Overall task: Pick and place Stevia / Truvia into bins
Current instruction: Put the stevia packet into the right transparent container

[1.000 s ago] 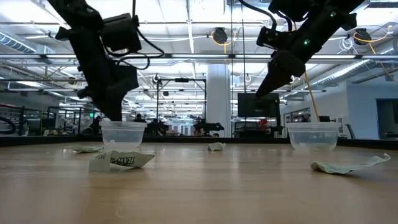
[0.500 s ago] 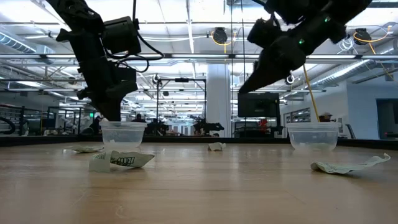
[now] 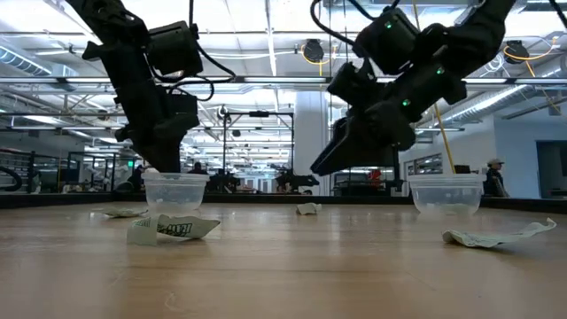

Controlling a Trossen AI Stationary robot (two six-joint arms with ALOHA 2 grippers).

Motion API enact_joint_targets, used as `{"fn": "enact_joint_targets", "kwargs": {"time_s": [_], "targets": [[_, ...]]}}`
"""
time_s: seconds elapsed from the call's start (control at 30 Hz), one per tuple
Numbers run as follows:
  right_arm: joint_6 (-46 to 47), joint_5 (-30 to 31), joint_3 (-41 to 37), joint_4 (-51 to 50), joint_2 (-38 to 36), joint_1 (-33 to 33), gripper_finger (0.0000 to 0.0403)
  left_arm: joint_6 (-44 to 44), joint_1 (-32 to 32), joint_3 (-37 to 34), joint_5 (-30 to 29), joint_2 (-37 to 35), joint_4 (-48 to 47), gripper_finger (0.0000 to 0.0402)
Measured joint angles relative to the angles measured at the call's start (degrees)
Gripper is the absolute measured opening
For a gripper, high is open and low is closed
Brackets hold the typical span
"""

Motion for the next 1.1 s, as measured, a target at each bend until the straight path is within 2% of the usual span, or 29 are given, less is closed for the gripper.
{"fn": "enact_joint_targets", "kwargs": {"time_s": [0.13, 0.3, 0.4, 0.57, 0.8, 0.93, 1.1], "targets": [[-1.3, 1.87, 1.34, 0.59, 2.59, 0.02, 0.0201, 0.03, 0.02, 0.08, -0.15, -0.11, 2.02, 0.0149], [-1.66, 2.99, 3.08, 0.06, 6.57, -0.15, 0.0193, 0.01, 0.02, 1.03, 0.03, -0.97, 2.04, 0.0152], [-2.05, 3.08, 3.55, 0.09, 8.41, -0.19, 0.0191, -0.03, 0.02, 2.39, 2.36, -1.65, 1.98, 0.0152], [-2.54, 3.03, 3.59, -1.02, 9.75, -1.23, 0.019, -0.08, -0.11, 5.45, 6.16, -2.94, 1.6, 0.0152], [-1.42, 2.52, 3.6, -1.75, 10.23, -2.69, 0.0188, -0.01, -0.37, 9.68, 6.26, -3.57, 2.68, 0.0152], [-1.4, 2.57, 3.6, -1.97, 10.27, -2.69, 0.0169, 1.02, -0.65, 10.55, 6.29, -3.53, 2.55, 0.0152], [-1.09, 2.7, 3.6, -3.07, 10.27, -2.8, 0.0119, 1.85, -1.01, 10.64, 6.28, -3.54, 4.04, 0.0152]]}}
